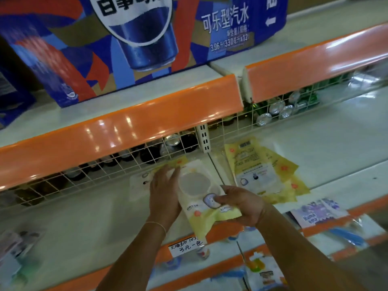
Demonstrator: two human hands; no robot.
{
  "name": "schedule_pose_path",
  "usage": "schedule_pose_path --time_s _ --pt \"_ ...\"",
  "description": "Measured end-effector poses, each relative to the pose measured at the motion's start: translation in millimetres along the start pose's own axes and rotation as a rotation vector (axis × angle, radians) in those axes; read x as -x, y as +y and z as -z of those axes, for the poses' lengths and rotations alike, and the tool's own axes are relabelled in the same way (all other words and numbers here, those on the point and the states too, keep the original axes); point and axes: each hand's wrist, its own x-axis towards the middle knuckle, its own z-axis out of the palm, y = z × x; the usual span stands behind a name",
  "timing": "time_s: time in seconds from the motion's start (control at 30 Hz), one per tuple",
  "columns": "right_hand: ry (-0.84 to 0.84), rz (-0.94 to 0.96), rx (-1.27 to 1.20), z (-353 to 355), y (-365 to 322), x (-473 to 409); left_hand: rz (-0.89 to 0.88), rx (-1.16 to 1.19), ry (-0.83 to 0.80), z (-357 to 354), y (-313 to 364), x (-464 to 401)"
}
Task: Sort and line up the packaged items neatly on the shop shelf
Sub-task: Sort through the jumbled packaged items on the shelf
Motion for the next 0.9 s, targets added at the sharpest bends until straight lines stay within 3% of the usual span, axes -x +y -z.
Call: schedule_pose_path --time_s 0.13,0.3,0.57,0.67,0.9 --pt "0.246 0.101 0.125 14 -10 12 0.445 0.525 -0.099 -1 43 -8" --pt "0.718 0.169 0.451 27 -35 27 0.717 1.212 -0.439 -16 97 -22" --pt "1.058 0.173 1.081 40 -65 53 0.562 1.065 -0.430 -35 150 -42" --pt "1.136 0.148 1.165 42 -70 58 0.511 1.002 -0.421 -40 150 -43" --pt "1.288 0.028 1.542 35 -65 54 0.437 0.979 -0.252 -40 129 -40"
